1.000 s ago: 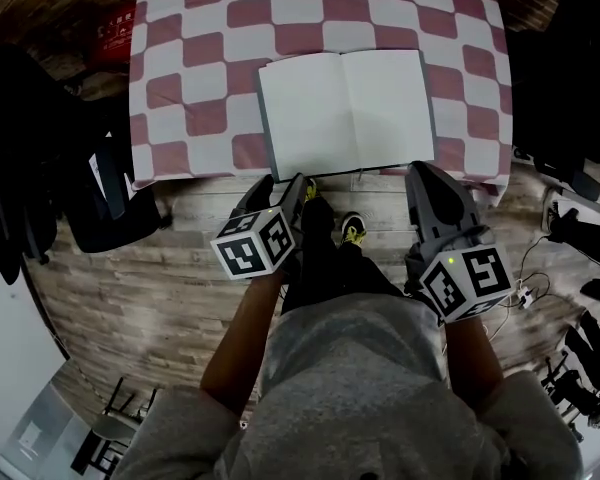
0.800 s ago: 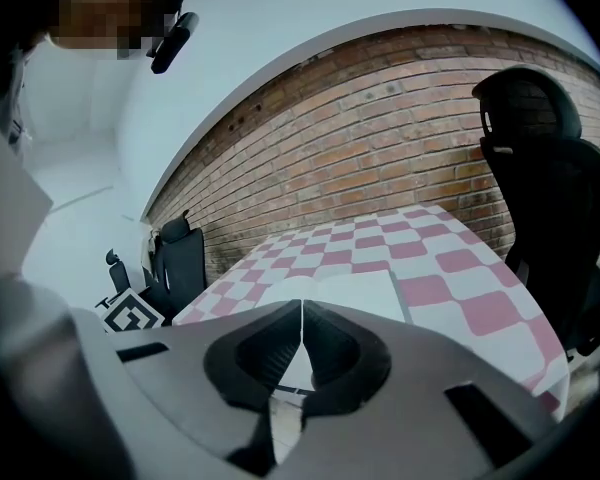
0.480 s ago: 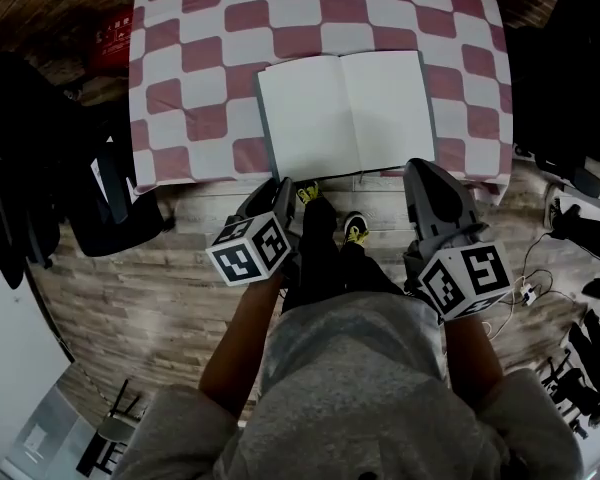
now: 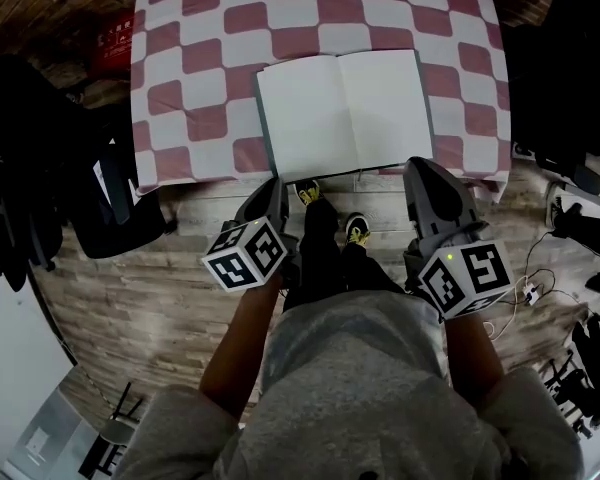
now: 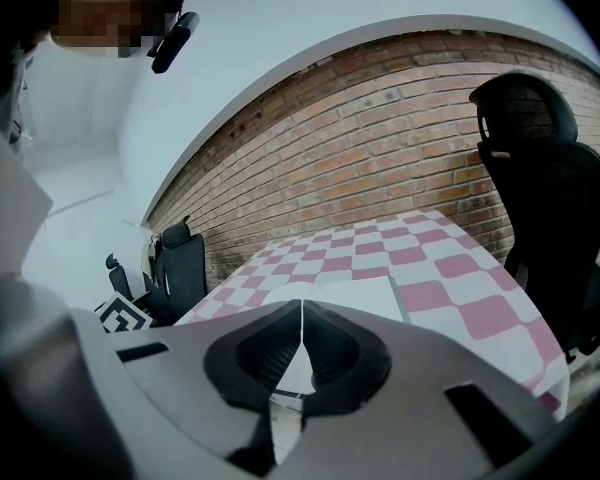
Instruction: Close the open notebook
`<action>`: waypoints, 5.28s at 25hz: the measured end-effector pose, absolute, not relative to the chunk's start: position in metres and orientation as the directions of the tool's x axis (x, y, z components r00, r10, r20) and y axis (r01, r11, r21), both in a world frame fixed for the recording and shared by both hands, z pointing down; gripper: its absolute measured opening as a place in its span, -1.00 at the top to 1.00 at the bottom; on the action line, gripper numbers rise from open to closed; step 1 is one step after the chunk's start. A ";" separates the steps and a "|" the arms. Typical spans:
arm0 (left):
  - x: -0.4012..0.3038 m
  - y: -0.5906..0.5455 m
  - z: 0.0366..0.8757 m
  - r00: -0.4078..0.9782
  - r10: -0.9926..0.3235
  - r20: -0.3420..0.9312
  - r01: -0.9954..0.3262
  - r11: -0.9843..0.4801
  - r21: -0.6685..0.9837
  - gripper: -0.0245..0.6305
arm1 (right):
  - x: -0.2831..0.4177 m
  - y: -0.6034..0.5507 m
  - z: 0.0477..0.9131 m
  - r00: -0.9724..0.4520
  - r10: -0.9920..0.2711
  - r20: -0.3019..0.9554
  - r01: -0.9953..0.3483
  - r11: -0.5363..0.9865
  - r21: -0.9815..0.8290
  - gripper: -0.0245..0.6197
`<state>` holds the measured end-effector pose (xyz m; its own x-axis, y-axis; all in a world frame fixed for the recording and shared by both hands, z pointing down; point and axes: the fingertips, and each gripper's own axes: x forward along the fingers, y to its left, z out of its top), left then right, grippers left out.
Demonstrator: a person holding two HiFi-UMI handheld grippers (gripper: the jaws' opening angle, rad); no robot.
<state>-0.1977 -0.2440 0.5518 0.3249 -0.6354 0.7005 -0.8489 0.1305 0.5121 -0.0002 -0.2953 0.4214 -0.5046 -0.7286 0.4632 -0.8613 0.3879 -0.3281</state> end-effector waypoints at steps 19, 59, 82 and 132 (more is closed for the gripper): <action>-0.139 -0.257 0.454 0.402 -0.731 0.551 -0.891 -0.173 0.420 0.85 | 0.052 -0.282 0.376 -0.443 -0.821 0.360 -0.890 0.353 -0.290 0.84; 0.085 -0.290 0.520 0.690 -0.382 0.615 -0.686 -0.616 0.388 0.87 | 0.181 -0.207 0.380 -0.104 -0.906 0.410 -0.969 -0.001 -0.247 0.84; 0.067 -0.201 0.536 0.642 -0.388 0.661 -0.711 -0.624 0.324 0.60 | 0.218 -0.161 0.363 -0.158 -0.922 0.355 -0.972 0.082 -0.220 0.84; 0.000 -0.104 0.289 0.465 -0.845 0.266 -0.885 -0.446 0.130 0.89 | 0.225 -0.107 0.276 -0.345 -0.924 0.164 -0.926 0.307 -0.218 0.84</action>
